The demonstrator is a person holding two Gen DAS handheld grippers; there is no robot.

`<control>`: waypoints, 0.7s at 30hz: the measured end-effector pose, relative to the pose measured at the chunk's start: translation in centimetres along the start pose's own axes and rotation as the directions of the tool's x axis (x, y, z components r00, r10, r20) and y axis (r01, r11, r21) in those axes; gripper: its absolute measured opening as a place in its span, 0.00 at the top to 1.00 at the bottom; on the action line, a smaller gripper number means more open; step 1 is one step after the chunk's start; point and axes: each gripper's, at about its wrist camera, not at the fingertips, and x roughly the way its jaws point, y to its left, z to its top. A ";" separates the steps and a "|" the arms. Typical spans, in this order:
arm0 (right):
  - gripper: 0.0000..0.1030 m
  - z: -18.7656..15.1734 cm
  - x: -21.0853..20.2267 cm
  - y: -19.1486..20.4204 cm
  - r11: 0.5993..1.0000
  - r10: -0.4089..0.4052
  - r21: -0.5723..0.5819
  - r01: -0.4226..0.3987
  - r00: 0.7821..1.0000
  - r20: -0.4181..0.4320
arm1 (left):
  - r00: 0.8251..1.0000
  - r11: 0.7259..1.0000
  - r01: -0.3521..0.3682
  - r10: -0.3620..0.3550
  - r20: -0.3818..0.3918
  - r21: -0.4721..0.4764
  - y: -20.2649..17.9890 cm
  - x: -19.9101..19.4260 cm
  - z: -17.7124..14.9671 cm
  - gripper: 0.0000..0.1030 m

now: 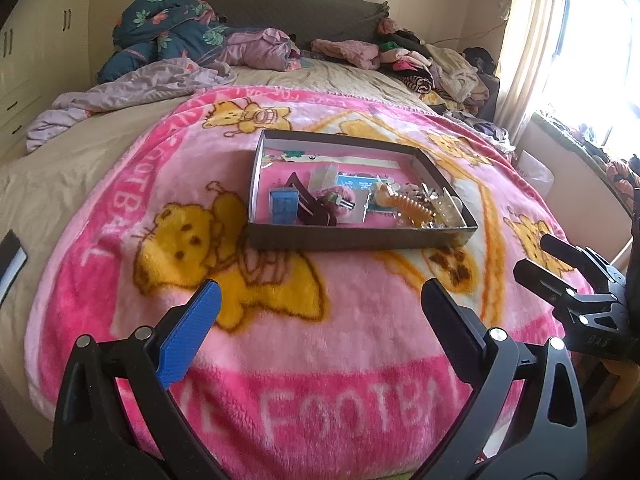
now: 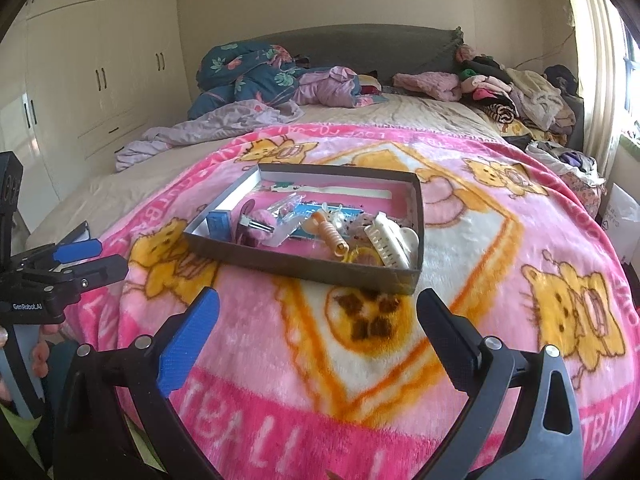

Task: Organize jewelry

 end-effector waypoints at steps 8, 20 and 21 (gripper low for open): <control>0.06 -1.5 -0.1 0.1 1.000 -0.008 0.016 0.008 1.000 -0.018 | 1.000 1.000 -0.019 0.019 -0.005 -0.004 0.0 -0.3 -1.6 0.11; 0.06 -3.3 -0.3 -0.2 0.998 -0.004 0.057 0.006 0.999 -0.037 | 0.999 0.999 -0.036 0.035 -0.013 -0.002 -0.3 -0.5 -2.7 0.11; 0.06 -3.3 -0.3 -0.2 0.998 -0.006 0.055 0.008 0.999 -0.037 | 0.999 0.999 -0.037 0.037 -0.013 -0.002 -0.3 -0.5 -2.7 0.11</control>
